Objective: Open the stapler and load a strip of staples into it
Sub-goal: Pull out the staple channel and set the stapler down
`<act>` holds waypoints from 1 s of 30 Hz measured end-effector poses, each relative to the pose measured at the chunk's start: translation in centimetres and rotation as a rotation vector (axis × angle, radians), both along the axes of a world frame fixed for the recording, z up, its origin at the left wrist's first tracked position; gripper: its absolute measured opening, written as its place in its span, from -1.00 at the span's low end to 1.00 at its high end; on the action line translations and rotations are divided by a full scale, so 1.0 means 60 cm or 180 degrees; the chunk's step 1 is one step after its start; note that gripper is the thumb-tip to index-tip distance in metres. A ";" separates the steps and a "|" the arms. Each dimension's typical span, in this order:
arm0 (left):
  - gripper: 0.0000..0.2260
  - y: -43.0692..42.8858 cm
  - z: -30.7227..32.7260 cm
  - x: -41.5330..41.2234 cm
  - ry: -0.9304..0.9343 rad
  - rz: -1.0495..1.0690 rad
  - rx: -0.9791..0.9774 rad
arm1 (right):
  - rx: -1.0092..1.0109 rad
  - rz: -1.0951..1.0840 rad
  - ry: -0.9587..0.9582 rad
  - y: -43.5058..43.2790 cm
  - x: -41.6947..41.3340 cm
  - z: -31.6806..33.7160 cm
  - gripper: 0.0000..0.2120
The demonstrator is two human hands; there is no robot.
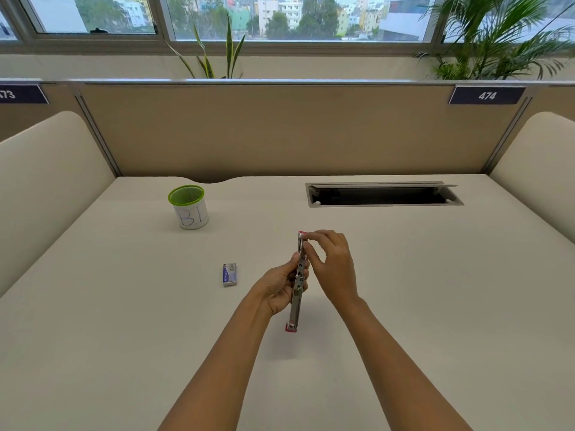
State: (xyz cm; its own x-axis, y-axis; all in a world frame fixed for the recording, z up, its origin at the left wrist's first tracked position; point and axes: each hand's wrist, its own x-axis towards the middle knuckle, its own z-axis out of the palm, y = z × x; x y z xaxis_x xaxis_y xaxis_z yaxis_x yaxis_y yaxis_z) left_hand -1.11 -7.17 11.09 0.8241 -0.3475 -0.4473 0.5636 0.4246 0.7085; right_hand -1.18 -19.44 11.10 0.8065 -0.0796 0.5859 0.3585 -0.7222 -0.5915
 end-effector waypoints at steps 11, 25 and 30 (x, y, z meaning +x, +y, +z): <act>-0.77 -0.007 0.000 -0.010 0.0045 0.0019 -0.0018 | 0.1072 0.0091 0.0606 -0.006 0.004 0.014 -0.90; -0.75 -0.001 0.022 0.001 -0.0097 0.0183 -0.0106 | 0.0719 0.0439 0.0356 -0.004 -0.004 0.017 -0.89; -0.75 -0.002 0.018 -0.003 -0.0139 0.0133 -0.0010 | 0.0526 0.0434 0.0459 -0.007 -0.002 0.010 -0.90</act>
